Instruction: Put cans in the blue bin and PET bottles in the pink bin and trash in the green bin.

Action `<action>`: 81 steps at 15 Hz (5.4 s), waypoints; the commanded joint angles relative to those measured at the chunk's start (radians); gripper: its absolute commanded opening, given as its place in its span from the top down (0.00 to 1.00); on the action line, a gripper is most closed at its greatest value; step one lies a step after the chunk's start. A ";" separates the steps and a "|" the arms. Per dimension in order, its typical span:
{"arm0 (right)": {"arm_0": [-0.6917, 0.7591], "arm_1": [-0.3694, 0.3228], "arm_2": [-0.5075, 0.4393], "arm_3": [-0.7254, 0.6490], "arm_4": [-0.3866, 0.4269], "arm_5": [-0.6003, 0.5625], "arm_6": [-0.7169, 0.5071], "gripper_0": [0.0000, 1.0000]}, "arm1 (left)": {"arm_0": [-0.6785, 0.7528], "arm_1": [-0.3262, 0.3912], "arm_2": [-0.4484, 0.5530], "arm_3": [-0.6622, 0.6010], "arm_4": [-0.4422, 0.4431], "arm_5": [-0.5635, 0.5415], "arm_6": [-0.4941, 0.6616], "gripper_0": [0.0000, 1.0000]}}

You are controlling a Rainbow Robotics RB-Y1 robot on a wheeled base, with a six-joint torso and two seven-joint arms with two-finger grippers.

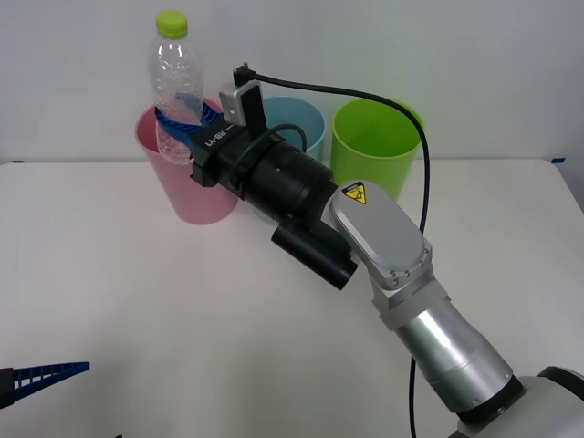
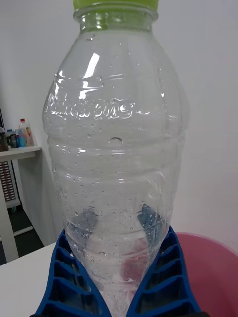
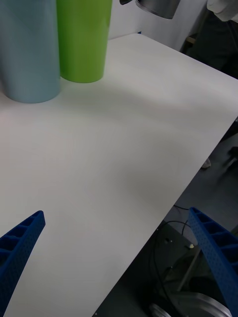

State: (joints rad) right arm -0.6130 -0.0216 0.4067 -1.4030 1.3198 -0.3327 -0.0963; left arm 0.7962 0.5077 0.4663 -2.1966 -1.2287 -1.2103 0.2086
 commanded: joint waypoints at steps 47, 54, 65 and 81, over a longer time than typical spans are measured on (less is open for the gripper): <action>-0.421 0.039 0.057 0.526 -0.022 0.218 -0.049 0.13 | 0.000 0.000 0.000 0.000 0.000 0.000 0.000 0.00; -0.427 0.039 0.055 0.526 -0.027 0.222 -0.049 0.00 | 0.000 0.000 0.000 0.000 0.000 0.000 0.000 0.00; -0.429 0.039 0.055 0.519 -0.024 0.221 -0.049 0.00 | 0.000 0.000 0.000 0.000 0.000 0.000 0.000 0.00; -0.142 -0.081 0.055 0.038 -0.159 -0.210 -0.094 0.00 | 0.000 0.000 0.000 0.000 0.000 0.000 0.000 0.00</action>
State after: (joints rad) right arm -0.7754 -0.0789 0.4626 -1.3355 1.1666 -0.5248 -0.1879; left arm 0.7961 0.5078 0.4663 -2.1966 -1.2287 -1.2103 0.2086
